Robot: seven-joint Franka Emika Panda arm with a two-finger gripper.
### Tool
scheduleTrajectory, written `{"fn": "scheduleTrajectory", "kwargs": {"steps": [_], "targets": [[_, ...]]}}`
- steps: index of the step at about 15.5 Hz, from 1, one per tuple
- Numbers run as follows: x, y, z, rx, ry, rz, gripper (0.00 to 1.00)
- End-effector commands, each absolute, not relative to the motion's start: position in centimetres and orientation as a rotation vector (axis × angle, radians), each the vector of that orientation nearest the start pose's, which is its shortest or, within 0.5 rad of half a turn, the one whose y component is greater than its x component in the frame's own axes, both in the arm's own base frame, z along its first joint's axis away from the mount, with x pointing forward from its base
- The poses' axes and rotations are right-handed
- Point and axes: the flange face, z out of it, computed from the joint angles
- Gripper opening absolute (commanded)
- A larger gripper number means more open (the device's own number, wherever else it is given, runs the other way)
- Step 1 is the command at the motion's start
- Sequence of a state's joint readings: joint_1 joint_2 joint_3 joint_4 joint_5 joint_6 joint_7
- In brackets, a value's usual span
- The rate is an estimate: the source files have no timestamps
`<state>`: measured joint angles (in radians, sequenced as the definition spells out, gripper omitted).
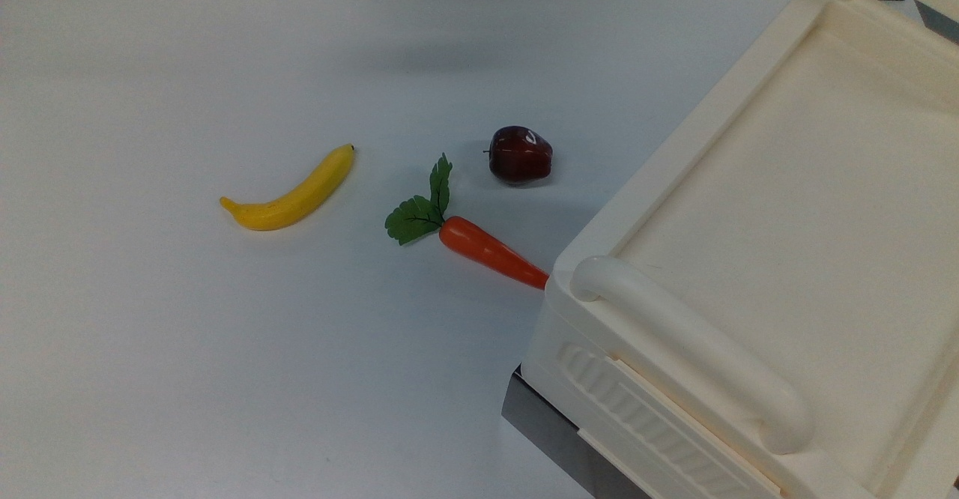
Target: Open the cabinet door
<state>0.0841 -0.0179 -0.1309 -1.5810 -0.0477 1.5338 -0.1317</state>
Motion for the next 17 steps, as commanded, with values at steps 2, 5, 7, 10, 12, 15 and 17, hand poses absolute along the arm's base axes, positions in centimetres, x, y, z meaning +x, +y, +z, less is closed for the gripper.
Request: {"fn": "scheduleTrajectory", "kwargs": {"steps": [2,5,7,10,12,15,17], "targets": [[54.1,-3.0,62.5,-3.197,-0.133,0.067,1.00],[54.1,-2.9,62.4,-3.197,-0.135,0.070,1.00],[54.3,-2.9,62.1,-3.196,-0.136,0.079,1.00],[54.9,-2.6,61.3,-3.183,-0.139,0.092,1.00],[55.5,-1.4,60.9,-3.152,-0.162,0.094,1.00],[56.3,1.9,62.2,-3.071,-0.246,-0.026,1.00],[57.1,4.2,63.0,-3.010,-0.303,-0.157,1.00]]}}
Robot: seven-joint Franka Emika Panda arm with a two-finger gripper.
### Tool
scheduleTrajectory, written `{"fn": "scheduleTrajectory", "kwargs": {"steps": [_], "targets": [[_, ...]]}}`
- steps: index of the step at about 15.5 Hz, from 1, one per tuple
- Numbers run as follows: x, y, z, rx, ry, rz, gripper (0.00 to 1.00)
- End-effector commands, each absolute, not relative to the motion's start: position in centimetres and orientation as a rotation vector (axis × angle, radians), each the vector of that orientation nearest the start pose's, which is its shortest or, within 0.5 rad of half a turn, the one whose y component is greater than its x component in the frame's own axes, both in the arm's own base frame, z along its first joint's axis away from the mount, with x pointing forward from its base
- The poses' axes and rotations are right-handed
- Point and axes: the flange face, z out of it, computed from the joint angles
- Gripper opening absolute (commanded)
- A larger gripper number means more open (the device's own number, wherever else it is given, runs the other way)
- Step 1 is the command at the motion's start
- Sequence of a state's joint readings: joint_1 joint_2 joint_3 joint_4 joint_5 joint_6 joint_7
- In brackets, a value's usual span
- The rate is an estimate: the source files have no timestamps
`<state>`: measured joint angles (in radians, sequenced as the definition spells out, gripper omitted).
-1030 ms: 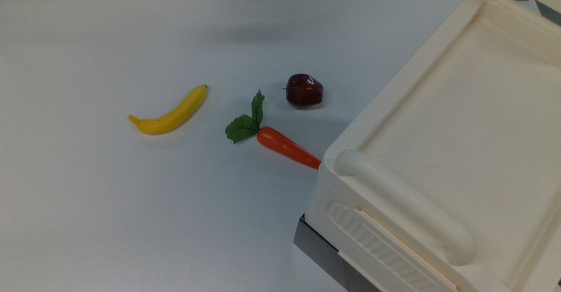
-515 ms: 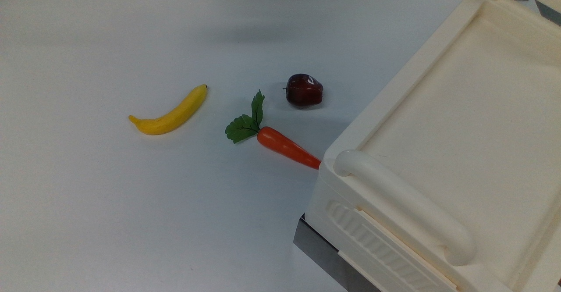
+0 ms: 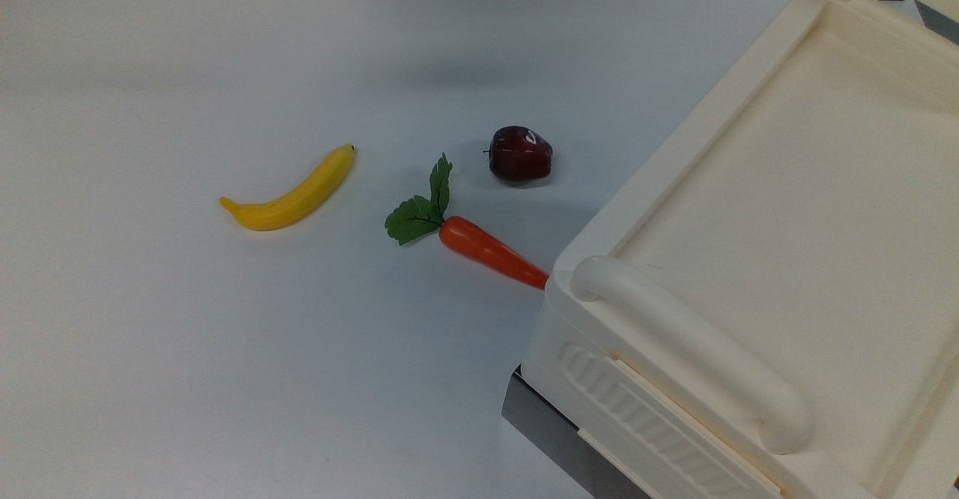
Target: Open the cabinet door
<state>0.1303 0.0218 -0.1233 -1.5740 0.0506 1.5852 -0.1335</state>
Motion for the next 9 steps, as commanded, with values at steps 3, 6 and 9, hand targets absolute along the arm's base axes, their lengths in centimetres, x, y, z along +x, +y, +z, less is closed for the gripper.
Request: {"fn": "scheduleTrajectory", "kwargs": {"steps": [3,6,9], "targets": [[57.7,7.8,63.9,-2.949,-0.467,-0.288,1.00],[58.3,12.5,64.3,-2.896,-0.595,-0.434,1.00],[59.4,17.3,65.0,-2.847,-0.686,-0.612,1.00]]}}
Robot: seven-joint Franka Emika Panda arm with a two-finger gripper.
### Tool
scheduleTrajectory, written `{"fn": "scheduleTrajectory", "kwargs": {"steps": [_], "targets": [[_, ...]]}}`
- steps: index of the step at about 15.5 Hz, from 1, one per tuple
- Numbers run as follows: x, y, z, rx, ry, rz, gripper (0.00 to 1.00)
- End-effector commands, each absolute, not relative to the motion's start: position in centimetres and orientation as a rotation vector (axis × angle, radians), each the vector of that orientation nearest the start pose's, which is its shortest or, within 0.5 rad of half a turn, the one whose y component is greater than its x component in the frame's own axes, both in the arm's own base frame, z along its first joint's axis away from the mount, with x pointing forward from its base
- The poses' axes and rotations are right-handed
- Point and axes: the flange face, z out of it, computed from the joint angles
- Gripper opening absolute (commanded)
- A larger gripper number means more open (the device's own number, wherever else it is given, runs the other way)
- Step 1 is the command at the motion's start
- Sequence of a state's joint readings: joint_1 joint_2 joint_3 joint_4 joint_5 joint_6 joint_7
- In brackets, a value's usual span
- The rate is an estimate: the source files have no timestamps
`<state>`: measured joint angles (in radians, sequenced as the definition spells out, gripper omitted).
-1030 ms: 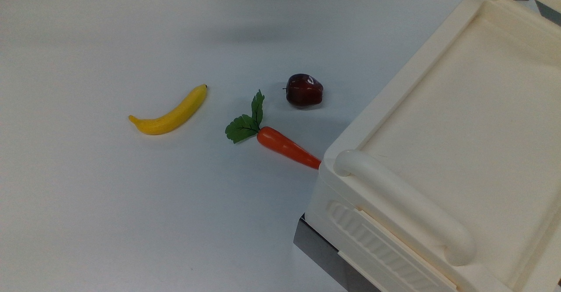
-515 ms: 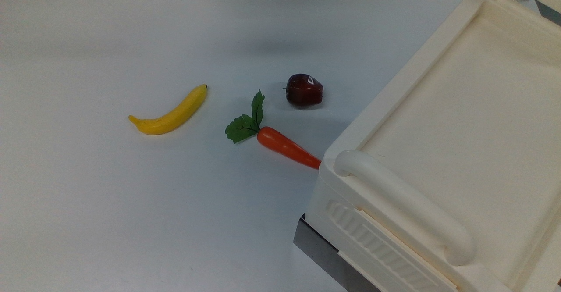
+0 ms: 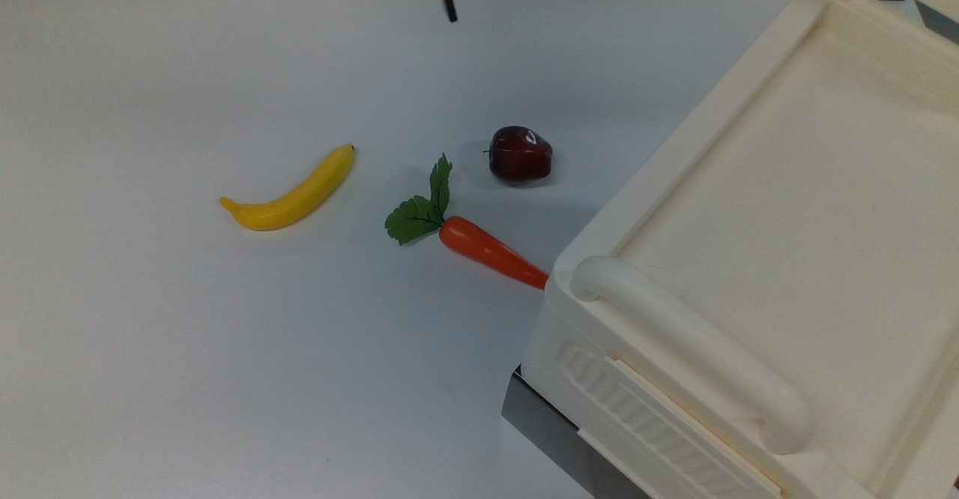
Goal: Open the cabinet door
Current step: 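Move the gripper down toward the cabinet door's edge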
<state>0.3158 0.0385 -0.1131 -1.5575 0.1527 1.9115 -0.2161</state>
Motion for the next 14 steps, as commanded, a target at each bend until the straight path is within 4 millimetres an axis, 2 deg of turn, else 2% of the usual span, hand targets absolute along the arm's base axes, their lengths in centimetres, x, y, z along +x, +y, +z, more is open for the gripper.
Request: {"fn": "scheduleTrajectory", "kwargs": {"steps": [1,4,9,11,14], "targets": [[59.4,18.6,65.1,-2.835,-0.721,-0.624,1.00],[59.8,22.0,65.4,-2.784,-0.865,-0.677,1.00],[60.7,27.6,64.6,-2.678,-0.949,-0.914,1.00],[60.9,28.8,63.8,-2.672,-0.986,-0.930,0.96],[61.4,29.2,62.6,-2.685,-1.011,-0.932,0.89]]}}
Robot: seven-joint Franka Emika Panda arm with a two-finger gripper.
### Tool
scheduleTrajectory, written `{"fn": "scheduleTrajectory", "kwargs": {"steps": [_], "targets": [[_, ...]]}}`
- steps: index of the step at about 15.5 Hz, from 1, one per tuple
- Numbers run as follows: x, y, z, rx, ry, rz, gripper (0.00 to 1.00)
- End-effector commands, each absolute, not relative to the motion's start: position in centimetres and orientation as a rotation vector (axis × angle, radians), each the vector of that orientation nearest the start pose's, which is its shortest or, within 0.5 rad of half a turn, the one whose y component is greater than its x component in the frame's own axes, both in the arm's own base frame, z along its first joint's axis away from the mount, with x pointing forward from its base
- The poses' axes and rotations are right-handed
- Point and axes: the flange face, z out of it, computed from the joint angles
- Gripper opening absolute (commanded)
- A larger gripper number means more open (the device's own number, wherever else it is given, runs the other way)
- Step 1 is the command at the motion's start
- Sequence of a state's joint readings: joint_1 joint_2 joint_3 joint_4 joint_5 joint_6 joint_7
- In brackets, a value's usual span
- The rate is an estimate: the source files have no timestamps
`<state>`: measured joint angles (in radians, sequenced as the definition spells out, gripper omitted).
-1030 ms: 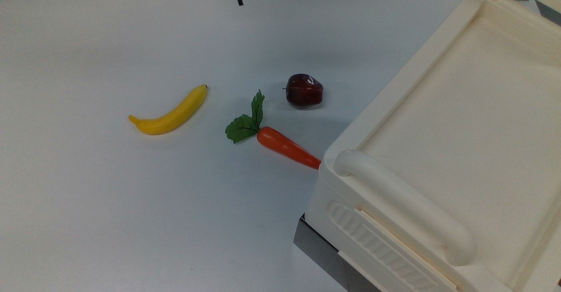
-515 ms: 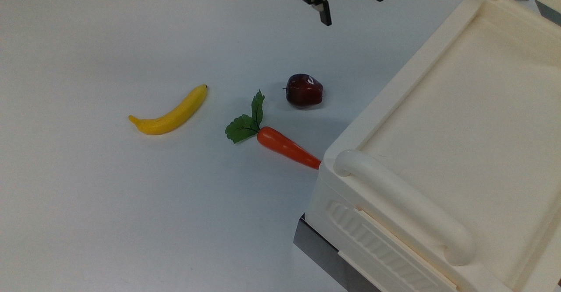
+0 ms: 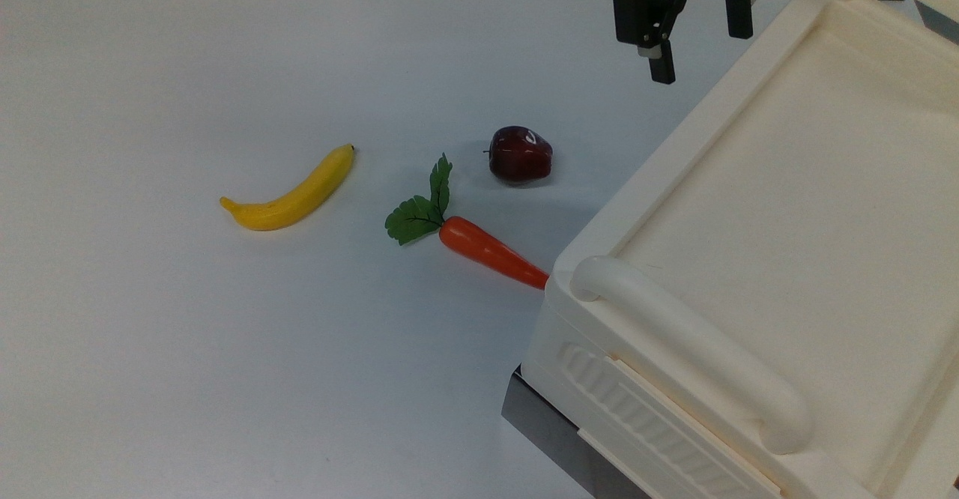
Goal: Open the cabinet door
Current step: 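Move the gripper down toward the cabinet door's edge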
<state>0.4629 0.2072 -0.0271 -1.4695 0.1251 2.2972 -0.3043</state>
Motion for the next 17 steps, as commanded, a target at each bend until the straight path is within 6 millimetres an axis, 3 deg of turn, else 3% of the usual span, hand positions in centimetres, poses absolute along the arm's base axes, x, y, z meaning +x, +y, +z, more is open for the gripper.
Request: {"fn": "scheduleTrajectory", "kwargs": {"steps": [1,4,7,11,12,17], "targets": [[61.5,29.3,62.4,-2.685,-1.014,-0.932,0.87],[61.8,29.5,61.5,-2.698,-1.032,-0.919,0.77],[61.7,29.9,61.3,-2.705,-1.060,-0.918,0.56],[61.5,30.3,61.1,-2.698,-1.072,-0.913,0.39],[61.4,30.5,61.1,-2.691,-1.098,-0.914,0.30],[61.2,31.1,61.0,-2.675,-1.117,-0.908,0.27]]}}
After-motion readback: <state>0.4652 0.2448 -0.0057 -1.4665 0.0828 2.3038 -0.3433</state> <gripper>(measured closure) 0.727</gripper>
